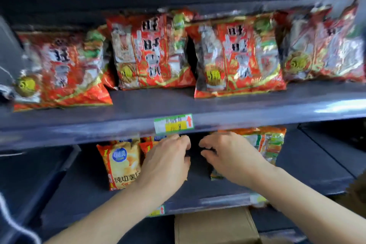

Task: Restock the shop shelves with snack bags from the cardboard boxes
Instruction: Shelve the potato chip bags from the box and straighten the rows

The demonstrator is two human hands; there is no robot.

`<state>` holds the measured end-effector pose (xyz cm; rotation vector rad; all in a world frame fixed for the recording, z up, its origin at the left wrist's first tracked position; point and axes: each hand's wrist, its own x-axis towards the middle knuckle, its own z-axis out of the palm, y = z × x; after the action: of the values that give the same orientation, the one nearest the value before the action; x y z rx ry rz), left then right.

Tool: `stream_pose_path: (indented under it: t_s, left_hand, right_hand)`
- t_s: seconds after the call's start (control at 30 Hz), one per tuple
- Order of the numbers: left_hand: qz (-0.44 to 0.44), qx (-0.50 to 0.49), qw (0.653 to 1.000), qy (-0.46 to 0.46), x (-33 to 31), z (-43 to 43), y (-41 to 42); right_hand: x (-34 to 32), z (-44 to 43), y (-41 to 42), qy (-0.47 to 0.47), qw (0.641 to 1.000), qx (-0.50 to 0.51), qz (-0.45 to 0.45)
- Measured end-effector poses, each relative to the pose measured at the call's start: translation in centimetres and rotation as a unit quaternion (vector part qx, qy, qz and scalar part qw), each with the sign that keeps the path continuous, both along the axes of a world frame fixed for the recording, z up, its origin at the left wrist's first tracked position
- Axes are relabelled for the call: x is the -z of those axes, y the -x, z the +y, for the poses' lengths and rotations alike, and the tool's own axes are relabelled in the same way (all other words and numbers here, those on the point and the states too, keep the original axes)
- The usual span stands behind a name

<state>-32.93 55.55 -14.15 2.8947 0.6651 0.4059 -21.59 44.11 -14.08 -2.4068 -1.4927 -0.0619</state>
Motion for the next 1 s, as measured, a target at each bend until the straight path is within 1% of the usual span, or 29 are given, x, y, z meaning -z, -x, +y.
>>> stream_pose_path:
  t_s: [0.1,0.27,0.33,0.5,0.6,0.77,0.9,1.0]
  left_hand:
    - [0.04,-0.018,0.999,-0.004,-5.9,-0.1,0.2]
    - [0.071,-0.058,0.996,0.006,-14.1,2.0,1.2]
    - [0.079,-0.071,0.994,0.009,-17.0,2.8,2.2]
    - [0.105,-0.102,0.989,-0.001,-21.1,3.5,3.8]
    - [0.109,-0.145,0.983,0.028,-22.0,4.2,5.2]
    - [0.111,-0.195,0.973,0.062,-21.1,7.4,7.8]
    - [0.124,-0.203,0.966,0.097,-19.2,11.9,8.7]
    - [0.144,-0.187,0.963,0.132,-18.1,15.9,8.9]
  right_hand:
    - [-6.1,0.2,0.1,0.011,1.0,0.006,0.0]
    - [-14.8,0.4,0.6,0.059,0.998,-0.013,-0.024]
    - [-18.2,0.3,1.2,0.077,0.997,-0.025,-0.015]
    - [-22.3,0.9,2.7,0.134,0.99,-0.05,-0.013]
    - [-23.3,1.7,3.3,0.158,0.984,-0.076,-0.013]
    - [-23.2,4.7,4.0,0.18,0.979,-0.1,0.006]
    - [-22.2,7.8,4.0,0.198,0.976,-0.088,0.024]
    - [-21.3,10.9,3.5,0.21,0.975,-0.069,0.039]
